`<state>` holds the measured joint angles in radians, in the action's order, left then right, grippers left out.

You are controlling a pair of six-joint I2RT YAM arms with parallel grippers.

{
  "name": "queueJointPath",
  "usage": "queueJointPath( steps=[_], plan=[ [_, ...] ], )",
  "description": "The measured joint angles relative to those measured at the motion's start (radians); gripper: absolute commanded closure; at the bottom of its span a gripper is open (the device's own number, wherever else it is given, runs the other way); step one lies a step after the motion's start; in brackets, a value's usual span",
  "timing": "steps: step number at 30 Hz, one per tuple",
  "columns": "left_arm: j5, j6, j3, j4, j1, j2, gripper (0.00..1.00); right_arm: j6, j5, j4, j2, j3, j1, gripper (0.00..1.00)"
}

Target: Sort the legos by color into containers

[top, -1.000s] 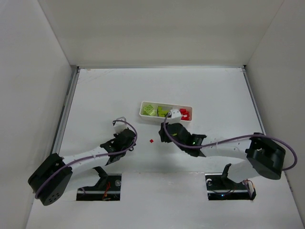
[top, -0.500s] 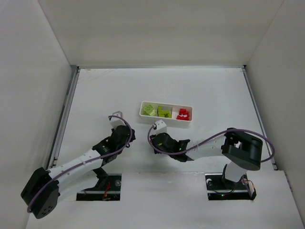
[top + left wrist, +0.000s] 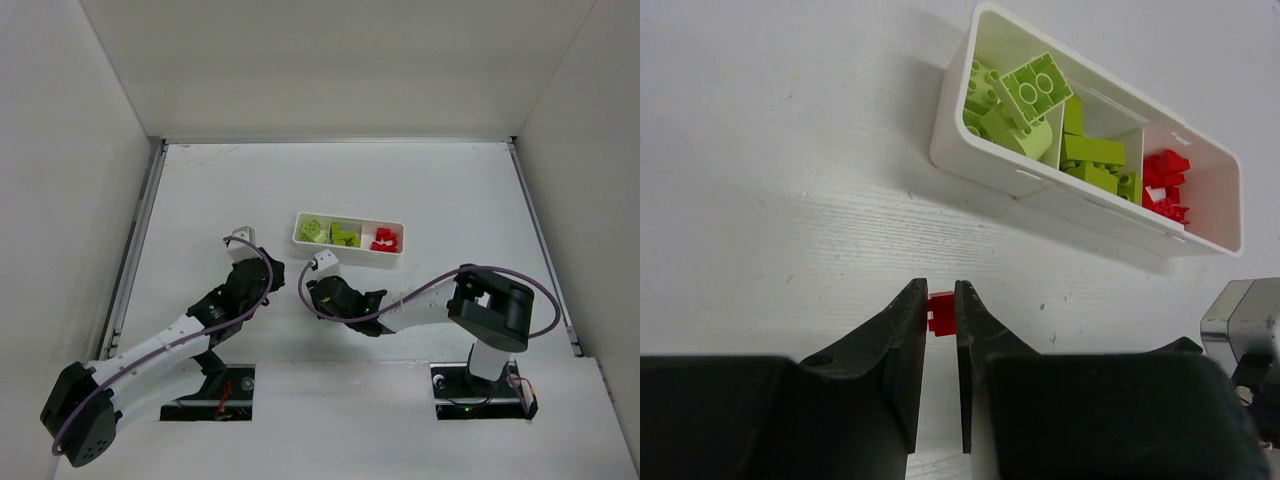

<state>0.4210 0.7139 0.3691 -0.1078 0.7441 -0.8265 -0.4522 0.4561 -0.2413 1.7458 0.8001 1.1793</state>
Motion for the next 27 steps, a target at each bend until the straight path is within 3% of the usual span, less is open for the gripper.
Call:
queueJointPath(
  steps=[20, 27],
  plan=[
    [-0.006, -0.011, 0.000, -0.001, -0.024, 0.020, 0.87, 0.004, 0.017, -0.049, 0.035, 0.014, 0.000, 0.61],
    [-0.010, -0.011, 0.000, -0.001, -0.026, 0.022, 0.87, 0.005, 0.023, -0.056, 0.049, 0.027, 0.000, 0.70]
  ],
)
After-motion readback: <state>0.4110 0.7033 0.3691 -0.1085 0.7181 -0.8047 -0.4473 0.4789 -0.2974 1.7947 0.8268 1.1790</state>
